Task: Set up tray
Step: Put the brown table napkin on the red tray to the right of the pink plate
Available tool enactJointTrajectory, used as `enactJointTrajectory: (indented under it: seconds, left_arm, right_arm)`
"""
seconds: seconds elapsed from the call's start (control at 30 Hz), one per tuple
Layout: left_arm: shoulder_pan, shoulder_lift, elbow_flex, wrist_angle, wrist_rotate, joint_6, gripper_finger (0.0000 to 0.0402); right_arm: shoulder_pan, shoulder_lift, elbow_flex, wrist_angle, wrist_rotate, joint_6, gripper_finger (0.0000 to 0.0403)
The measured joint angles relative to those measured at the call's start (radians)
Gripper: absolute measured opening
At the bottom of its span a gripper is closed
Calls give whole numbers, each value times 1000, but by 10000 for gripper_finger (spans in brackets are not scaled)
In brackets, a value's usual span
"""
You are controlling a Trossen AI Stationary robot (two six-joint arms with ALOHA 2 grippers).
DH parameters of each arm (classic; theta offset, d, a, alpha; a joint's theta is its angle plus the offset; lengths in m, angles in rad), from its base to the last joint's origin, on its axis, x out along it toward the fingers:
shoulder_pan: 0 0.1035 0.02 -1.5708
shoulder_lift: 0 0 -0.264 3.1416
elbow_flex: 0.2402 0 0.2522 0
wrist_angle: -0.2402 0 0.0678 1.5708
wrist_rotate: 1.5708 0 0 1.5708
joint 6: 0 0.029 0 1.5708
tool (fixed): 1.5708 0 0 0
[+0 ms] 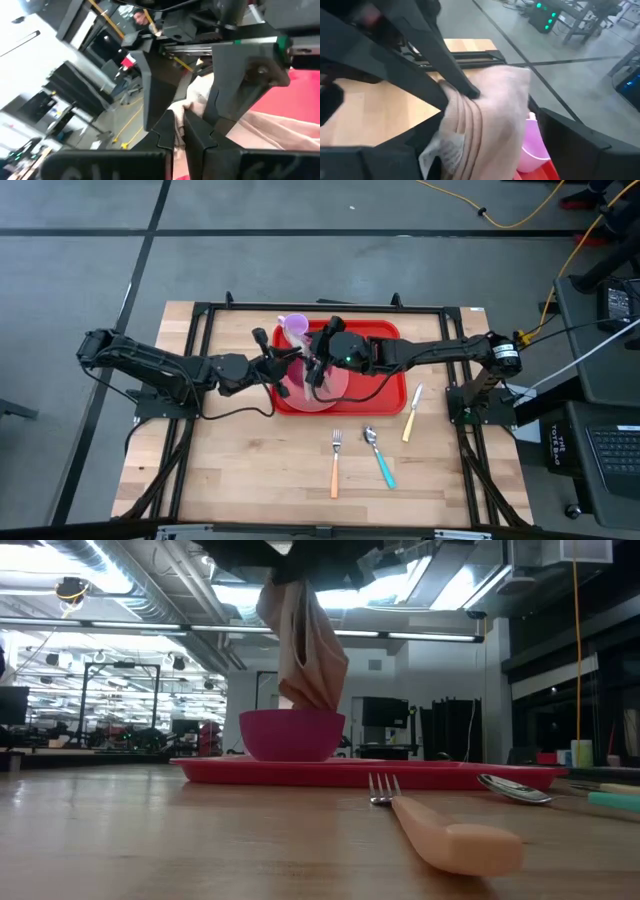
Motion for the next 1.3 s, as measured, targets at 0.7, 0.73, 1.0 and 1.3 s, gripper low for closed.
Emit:
enactJointTrajectory:
  seconds: [0.7, 0.73, 1.0, 1.3]
  left_arm:
    - [-49, 11, 6, -28, -98, 61, 8]
    - [-55, 11, 6, -28, -101, 64, 8]
    - [-96, 10, 7, -28, -125, 63, 11]
    - [-129, 9, 8, 0, -159, 41, 53]
  right_arm:
    - [1, 0, 0, -1, -52, -33, 91]
    - [0, 0, 0, -1, -69, -33, 82]
    - [-1, 0, 0, 1, -147, -49, 16]
    - [-2, -1, 0, 0, -177, -54, 14]
